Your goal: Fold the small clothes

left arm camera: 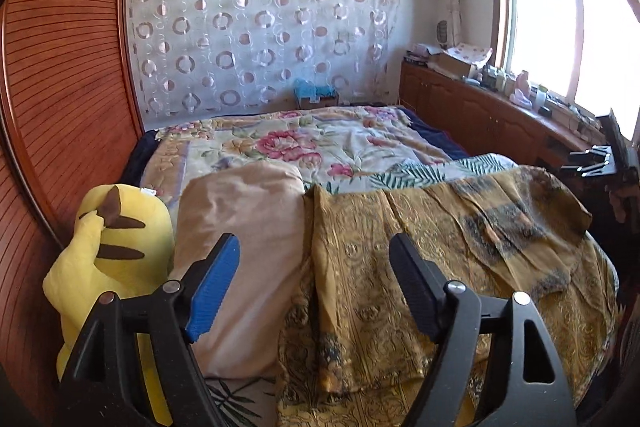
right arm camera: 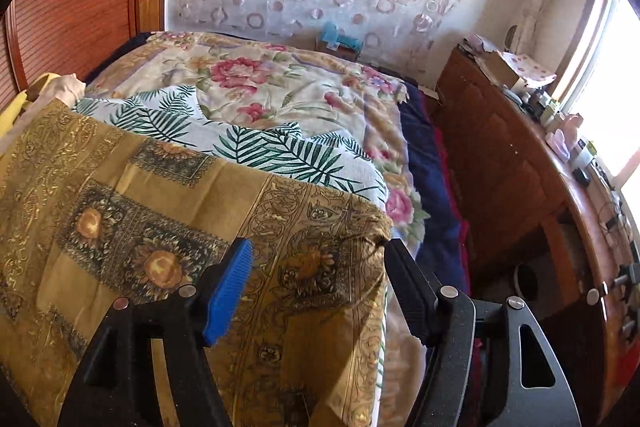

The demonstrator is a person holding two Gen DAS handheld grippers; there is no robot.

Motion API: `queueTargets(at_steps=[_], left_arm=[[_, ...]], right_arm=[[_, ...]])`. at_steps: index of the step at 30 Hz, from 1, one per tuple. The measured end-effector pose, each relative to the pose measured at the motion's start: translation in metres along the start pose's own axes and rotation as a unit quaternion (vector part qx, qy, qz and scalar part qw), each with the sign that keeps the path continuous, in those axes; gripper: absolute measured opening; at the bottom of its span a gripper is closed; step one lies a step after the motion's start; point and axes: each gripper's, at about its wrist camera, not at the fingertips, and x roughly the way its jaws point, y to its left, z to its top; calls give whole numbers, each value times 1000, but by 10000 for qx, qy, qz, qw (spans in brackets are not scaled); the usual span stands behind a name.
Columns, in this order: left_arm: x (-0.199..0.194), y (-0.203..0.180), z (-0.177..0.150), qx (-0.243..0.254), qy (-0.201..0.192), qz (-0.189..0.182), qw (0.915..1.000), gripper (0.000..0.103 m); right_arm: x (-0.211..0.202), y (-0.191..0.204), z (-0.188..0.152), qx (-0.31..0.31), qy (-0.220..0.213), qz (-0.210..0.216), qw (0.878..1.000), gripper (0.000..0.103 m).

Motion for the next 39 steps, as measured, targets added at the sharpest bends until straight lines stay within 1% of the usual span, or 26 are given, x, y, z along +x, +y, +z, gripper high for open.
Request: queueTargets(at_steps=[2, 4, 5, 7, 8, 9, 12, 14, 17, 18, 19, 20, 24, 26, 28, 34, 38, 39], left_arm=[[4, -5, -9, -24, 147, -123, 9998, 78], [6, -10, -23, -6, 251, -97, 9996, 78], [7, -13, -28, 14, 308, -102, 9995, 78], [11, -18, -40, 10, 424, -189, 9989, 78], [12, -20, -46, 15, 478, -221, 9986, 78], [15, -22, -52, 24, 529, -231, 9983, 78], [27, -25, -69, 49, 821, -149, 9965, 78], [39, -24, -78, 32, 1068, -57, 9943, 78], [48, -21, -87, -75, 1264, -35, 9919, 78], [50, -21, -89, -106, 1305, -29, 9914, 78], [50, -21, -90, -119, 1326, -22, 9911, 78], [51, -21, -91, -127, 1368, -10, 9905, 78], [52, -21, -93, -120, 1449, 48, 9894, 78], [53, -22, -93, -98, 1481, 76, 9889, 78], [54, -22, -92, -106, 1484, 73, 9888, 78], [55, -21, -93, -106, 1483, 81, 9889, 78], [54, -22, -93, -88, 1477, 68, 9890, 78], [53, -23, -94, -14, 1476, 68, 9890, 76]], right_arm=[[0, -11, -15, 25, -81, 87, 9999, 70], [-2, -12, -33, 35, -107, 138, 9998, 70], [7, -23, -44, 74, -91, 194, 9997, 70], [8, -29, -64, 194, 8, 310, 9993, 69], [14, -30, -71, 237, 79, 325, 9992, 67], [13, -32, -79, 267, 126, 322, 9990, 64], [17, -40, -101, 481, 200, 309, 9982, 64], [25, -44, -109, 637, 271, 161, 9975, 63], [34, -50, -118, 879, 326, 92, 9956, 42], [36, -51, -119, 934, 341, 103, 9950, 23], [41, -49, -117, 960, 343, 142, 9947, 10], [43, -48, -116, 980, 300, 174, 9946, 7], [28, -41, -111, 1117, -107, 384, 9929, 5], [23, -37, -111, 1166, -210, 443, 9920, 5], [28, -32, -112, 1217, -163, 507, 9911, 5], [52, -25, -120, 1247, 18, 471, 9911, 5], [49, -29, -117, 1245, 9, 461, 9912, 5], [49, -29, -117, 1243, 13, 459, 9912, 5]])
